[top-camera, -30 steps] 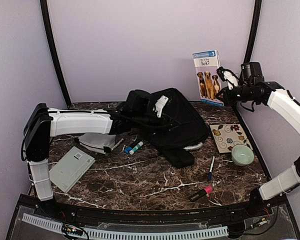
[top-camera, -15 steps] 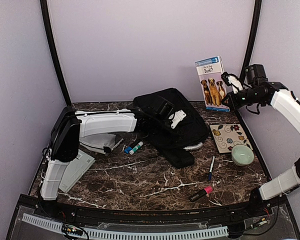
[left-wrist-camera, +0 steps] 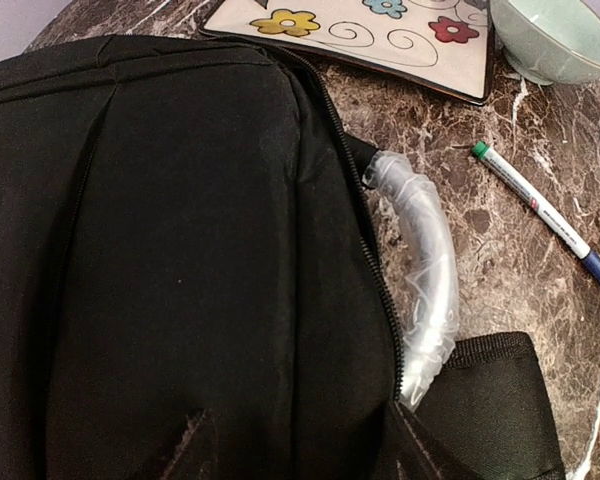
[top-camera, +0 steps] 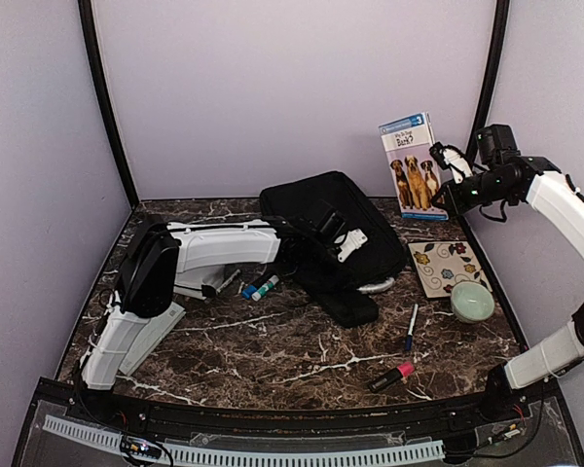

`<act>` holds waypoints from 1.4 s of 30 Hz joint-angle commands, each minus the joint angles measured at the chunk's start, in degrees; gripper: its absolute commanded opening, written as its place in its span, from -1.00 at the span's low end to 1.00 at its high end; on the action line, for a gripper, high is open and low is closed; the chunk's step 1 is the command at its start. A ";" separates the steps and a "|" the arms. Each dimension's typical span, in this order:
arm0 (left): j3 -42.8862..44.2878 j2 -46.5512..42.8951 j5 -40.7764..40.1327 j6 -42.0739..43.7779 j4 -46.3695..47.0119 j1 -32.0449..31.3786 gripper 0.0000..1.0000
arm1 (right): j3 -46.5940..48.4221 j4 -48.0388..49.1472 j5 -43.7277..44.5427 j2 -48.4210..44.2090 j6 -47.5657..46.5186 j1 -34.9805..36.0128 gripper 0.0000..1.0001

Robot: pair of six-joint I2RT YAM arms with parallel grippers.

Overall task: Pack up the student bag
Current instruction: Pick up the largest pocket of the bag from the student bag.

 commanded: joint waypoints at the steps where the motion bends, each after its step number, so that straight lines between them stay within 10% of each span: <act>1: 3.85 1.63 -0.23 1.20 -0.81 -0.21 0.16 | 2.36 1.87 -0.85 -0.02 -0.14 -0.22 -1.00; 12: 11.00 7.02 -5.06 -0.68 -2.13 -0.43 0.16 | 2.03 2.09 -2.92 0.60 1.05 -0.22 -1.00; 24: 14.65 4.65 -13.41 0.81 -3.67 -0.56 -0.99 | 8.85 -1.09 -6.87 0.87 3.15 -0.23 -1.00; 42: 7.92 -11.50 -31.37 -0.48 5.71 1.32 -1.00 | 1.22 -13.49 -41.37 -5.16 -0.59 -0.38 -1.00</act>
